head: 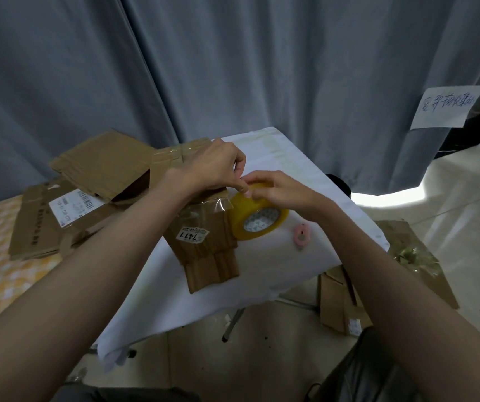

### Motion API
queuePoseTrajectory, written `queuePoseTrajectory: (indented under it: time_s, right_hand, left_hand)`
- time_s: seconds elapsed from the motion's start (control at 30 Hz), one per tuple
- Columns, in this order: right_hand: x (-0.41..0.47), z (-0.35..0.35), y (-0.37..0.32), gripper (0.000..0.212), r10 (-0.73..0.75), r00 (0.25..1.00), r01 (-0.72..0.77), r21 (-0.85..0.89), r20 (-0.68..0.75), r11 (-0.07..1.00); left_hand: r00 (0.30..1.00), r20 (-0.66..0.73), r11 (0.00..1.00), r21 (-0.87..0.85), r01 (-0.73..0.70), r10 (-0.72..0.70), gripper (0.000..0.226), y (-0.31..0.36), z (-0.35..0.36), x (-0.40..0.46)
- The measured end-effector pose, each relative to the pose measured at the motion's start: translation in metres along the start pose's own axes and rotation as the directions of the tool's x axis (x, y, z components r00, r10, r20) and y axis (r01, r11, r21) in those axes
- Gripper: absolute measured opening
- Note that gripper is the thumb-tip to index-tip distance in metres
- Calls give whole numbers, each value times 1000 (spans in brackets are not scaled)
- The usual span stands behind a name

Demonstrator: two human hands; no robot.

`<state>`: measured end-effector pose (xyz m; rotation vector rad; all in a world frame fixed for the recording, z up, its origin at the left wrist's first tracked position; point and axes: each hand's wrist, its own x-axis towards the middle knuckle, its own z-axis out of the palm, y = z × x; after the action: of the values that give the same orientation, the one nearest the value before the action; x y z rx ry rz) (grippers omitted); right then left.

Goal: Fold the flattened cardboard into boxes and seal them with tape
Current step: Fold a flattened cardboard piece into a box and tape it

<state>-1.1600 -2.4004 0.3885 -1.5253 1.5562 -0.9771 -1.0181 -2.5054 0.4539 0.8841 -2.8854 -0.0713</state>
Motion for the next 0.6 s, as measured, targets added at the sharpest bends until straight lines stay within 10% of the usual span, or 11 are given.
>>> queuePoseTrajectory:
  time_s: [0.6]
  right_hand:
    - [9,2,-3,11,-24,999,25,-19,31,1000]
  left_hand:
    - [980,192,998,-21,58,-52,26,0,-10,-19]
